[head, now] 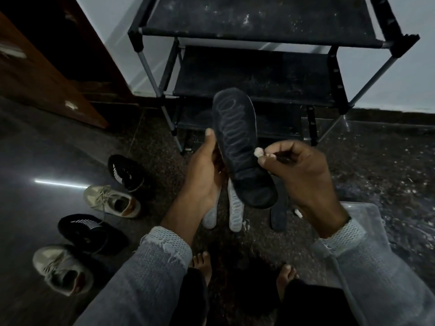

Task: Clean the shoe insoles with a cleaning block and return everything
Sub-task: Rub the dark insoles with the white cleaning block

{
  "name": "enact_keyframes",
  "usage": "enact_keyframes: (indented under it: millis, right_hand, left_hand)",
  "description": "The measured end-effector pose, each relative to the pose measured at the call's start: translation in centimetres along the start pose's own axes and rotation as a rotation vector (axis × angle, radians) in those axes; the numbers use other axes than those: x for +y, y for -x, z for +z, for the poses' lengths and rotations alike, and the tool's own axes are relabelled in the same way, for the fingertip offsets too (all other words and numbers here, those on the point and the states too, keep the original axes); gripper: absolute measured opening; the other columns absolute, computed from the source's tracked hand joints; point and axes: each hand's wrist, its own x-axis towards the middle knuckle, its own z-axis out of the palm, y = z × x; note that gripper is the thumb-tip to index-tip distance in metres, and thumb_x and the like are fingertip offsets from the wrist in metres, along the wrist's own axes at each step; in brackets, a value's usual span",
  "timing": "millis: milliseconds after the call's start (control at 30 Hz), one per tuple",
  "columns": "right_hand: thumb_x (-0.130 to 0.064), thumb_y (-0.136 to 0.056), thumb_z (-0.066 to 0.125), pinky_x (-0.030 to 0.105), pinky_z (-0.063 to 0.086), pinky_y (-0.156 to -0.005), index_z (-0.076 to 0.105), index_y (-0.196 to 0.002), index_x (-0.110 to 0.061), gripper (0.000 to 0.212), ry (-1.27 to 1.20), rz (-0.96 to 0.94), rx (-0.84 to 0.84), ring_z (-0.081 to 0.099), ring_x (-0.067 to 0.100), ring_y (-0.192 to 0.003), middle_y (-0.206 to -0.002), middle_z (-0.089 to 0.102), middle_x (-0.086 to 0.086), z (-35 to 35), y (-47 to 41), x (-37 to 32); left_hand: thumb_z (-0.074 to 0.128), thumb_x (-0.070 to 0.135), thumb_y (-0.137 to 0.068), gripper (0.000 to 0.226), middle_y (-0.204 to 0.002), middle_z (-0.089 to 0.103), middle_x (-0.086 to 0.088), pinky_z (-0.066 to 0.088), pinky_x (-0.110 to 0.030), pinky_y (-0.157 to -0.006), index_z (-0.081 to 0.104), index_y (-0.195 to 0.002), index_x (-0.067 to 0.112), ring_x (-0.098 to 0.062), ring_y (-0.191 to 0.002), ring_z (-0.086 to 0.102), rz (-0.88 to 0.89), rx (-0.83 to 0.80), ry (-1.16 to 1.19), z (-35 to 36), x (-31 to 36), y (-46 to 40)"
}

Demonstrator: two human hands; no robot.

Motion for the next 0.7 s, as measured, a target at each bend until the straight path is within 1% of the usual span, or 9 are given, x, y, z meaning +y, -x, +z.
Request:
enact_keyframes:
  millis: [67, 133, 200, 267, 367, 433, 533, 600, 700]
  right_hand:
    - [0.001, -0.077, 0.075, 0.018, 0.053, -0.066, 0.067, -0.081, -0.015, 0.018, -0.017, -0.016, -0.056, 0.066, 0.007, -0.072, -0.076, 0.070, -0.004, 0.3, 0.5, 0.0]
    - [0.004, -0.076, 0.074, 0.018, 0.053, -0.068, 0.067, -0.081, -0.012, 0.018, -0.036, -0.028, -0.130, 0.066, 0.009, -0.074, -0.078, 0.070, -0.002, 0.6, 0.9, 0.0]
    - [0.004, -0.076, 0.074, 0.018, 0.054, -0.070, 0.067, -0.082, -0.011, 0.018, -0.050, -0.038, -0.177, 0.067, 0.008, -0.075, -0.078, 0.070, -0.005, 0.6, 1.1, 0.0]
    - [0.004, -0.075, 0.074, 0.019, 0.054, -0.072, 0.067, -0.083, -0.009, 0.016, -0.055, -0.032, -0.201, 0.067, 0.008, -0.077, -0.079, 0.071, -0.005, 0.6, 1.1, 0.0]
    - [0.001, -0.073, 0.074, 0.020, 0.054, -0.073, 0.068, -0.085, -0.007, 0.015, -0.079, 0.002, -0.262, 0.067, 0.011, -0.077, -0.081, 0.071, -0.002, 0.2, 1.0, -0.3]
    - [-0.002, -0.072, 0.075, 0.021, 0.054, -0.073, 0.068, -0.085, -0.006, 0.015, -0.093, 0.033, -0.327, 0.067, 0.012, -0.077, -0.081, 0.071, 0.000, -0.1, 0.9, -0.4]
    - [0.006, -0.075, 0.072, 0.019, 0.053, -0.070, 0.067, -0.086, -0.002, 0.015, -0.091, 0.067, -0.409, 0.067, 0.011, -0.073, -0.078, 0.071, 0.000, -0.3, 1.0, -0.6]
    - [0.009, -0.076, 0.071, 0.019, 0.053, -0.067, 0.067, -0.088, 0.003, 0.015, -0.077, 0.083, -0.429, 0.067, 0.010, -0.070, -0.079, 0.070, 0.005, -0.3, 0.9, -0.6]
    - [0.006, -0.076, 0.072, 0.020, 0.054, -0.068, 0.067, -0.091, 0.004, 0.015, -0.035, 0.100, -0.445, 0.067, 0.012, -0.070, -0.081, 0.070, 0.010, -0.5, 0.8, -0.7]
  left_hand:
    - [0.029, 0.060, -0.097, 0.059, -0.122, 0.067, -0.010, 0.055, -0.037, -0.089, 0.061, -0.124, 0.018, -0.024, -0.109, 0.066, -0.059, -0.015, 0.126, 0.1, 0.2, -0.4]
    - [0.024, 0.067, -0.095, 0.071, -0.132, 0.060, -0.014, 0.046, -0.045, -0.103, 0.053, -0.136, 0.017, -0.030, -0.119, 0.060, -0.068, -0.053, 0.180, 0.0, 0.4, -0.8]
    - [0.023, 0.069, -0.094, 0.076, -0.137, 0.055, -0.018, 0.039, -0.049, -0.109, 0.047, -0.142, 0.015, -0.034, -0.125, 0.055, -0.054, -0.121, 0.251, -0.3, 0.8, -1.0]
    - [0.025, 0.068, -0.094, 0.077, -0.137, 0.054, -0.020, 0.038, -0.049, -0.109, 0.047, -0.141, 0.011, -0.036, -0.127, 0.052, -0.055, -0.207, 0.340, -0.6, 1.1, -0.9]
    - [0.030, 0.071, -0.091, 0.082, -0.141, 0.051, -0.018, 0.037, -0.049, -0.111, 0.044, -0.142, 0.008, -0.036, -0.131, 0.048, -0.074, -0.322, 0.434, -1.0, 1.5, -0.7]
    - [0.026, 0.073, -0.091, 0.086, -0.146, 0.046, -0.016, 0.038, -0.048, -0.109, 0.040, -0.145, 0.008, -0.033, -0.134, 0.046, -0.077, -0.375, 0.456, -1.4, 1.6, -0.8]
    - [0.019, 0.074, -0.091, 0.088, -0.151, 0.041, -0.012, 0.036, -0.048, -0.110, 0.034, -0.148, 0.010, -0.030, -0.138, 0.041, -0.067, -0.424, 0.446, -1.6, 1.6, -1.0]
    - [0.020, 0.074, -0.091, 0.088, -0.152, 0.039, -0.011, 0.036, -0.047, -0.110, 0.032, -0.149, 0.010, -0.030, -0.138, 0.040, -0.075, -0.448, 0.449, -1.7, 1.6, -1.0]
    - [0.022, 0.071, -0.093, 0.083, -0.152, 0.040, -0.010, 0.039, -0.044, -0.107, 0.038, -0.146, 0.009, -0.026, -0.131, 0.049, -0.097, -0.420, 0.471, -1.7, 1.7, -0.9]
